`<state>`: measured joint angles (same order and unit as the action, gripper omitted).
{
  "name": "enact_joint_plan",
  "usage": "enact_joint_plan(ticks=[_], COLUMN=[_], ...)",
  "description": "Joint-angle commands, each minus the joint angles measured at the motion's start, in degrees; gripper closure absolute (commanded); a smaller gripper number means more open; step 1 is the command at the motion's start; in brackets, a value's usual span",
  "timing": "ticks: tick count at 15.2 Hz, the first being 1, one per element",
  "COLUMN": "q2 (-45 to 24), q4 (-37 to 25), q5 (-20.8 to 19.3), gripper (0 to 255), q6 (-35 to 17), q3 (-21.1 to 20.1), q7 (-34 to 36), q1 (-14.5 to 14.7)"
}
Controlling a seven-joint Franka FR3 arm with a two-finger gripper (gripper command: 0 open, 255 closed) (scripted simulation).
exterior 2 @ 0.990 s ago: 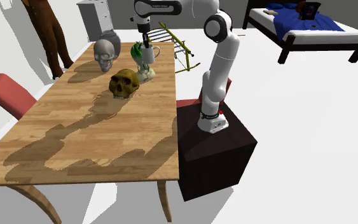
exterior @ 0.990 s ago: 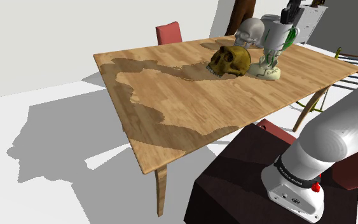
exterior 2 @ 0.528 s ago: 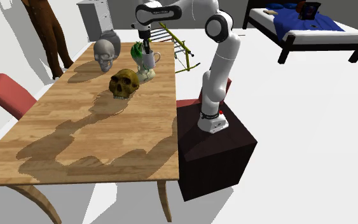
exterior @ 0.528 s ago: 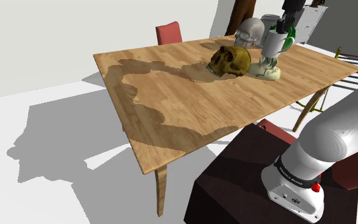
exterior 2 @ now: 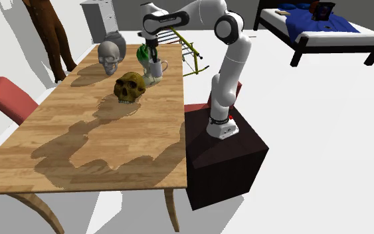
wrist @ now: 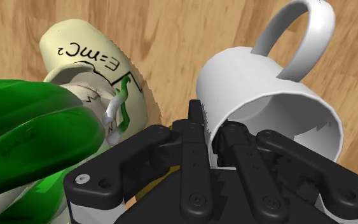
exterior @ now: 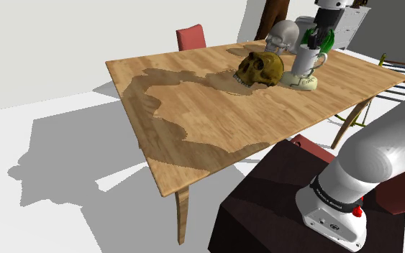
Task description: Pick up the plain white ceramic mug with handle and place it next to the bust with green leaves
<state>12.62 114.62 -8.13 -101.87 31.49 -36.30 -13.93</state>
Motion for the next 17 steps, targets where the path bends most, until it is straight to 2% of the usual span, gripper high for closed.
enact_joint_plan(ticks=[1,17], q2=[-0.02,-2.95], q4=[1.62,11.45], q5=[-0.05,0.67], gripper=[255,255], q6=[-1.67,-14.14], q3=[0.07,1.50], q7=[0.14,-0.45], q1=[-0.03,-0.27])
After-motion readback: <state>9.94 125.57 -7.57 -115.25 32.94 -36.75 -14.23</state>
